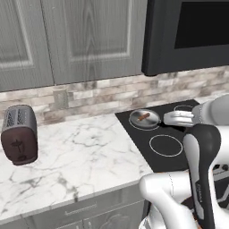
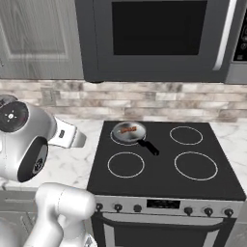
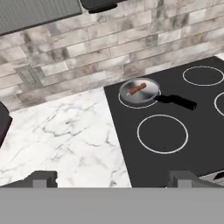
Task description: Place the cold items (orange and lemon wedge) from the fridge in one tupperware on the dining counter. Place the warm items (kebab skewer and hot dog) in the stove area in another tupperware.
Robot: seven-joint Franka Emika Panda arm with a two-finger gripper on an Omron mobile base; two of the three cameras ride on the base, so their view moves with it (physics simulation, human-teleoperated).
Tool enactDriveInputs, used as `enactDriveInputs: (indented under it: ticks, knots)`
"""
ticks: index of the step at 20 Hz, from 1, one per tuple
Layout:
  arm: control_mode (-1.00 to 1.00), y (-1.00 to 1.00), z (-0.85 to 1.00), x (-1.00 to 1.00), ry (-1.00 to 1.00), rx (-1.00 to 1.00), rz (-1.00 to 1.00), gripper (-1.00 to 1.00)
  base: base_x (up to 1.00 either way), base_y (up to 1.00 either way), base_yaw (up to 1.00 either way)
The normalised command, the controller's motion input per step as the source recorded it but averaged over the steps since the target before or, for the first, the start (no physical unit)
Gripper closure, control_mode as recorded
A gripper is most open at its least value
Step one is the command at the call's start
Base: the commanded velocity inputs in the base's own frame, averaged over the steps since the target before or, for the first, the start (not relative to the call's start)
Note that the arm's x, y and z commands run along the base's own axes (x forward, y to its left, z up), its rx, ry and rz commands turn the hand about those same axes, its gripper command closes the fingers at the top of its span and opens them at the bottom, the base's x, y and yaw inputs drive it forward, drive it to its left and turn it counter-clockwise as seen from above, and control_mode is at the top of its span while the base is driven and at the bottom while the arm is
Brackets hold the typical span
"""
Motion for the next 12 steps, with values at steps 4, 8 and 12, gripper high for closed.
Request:
enactDriveInputs:
  ticks: [4,8,12]
  knots:
    - [-1.00,-0.12,-0.10,0.49,0.09,0.02,-0.21,-1.00,0.16,-0.04,-0.06]
    - [-1.00,-0.08,-0.30,0.65,0.18,0.07,-0.37,-1.00,0.00,0.00,0.00]
    - [-1.00,-0.16,-0.44,0.66,0.22,0.13,-0.31,-1.00,0.00,0.00,0.00]
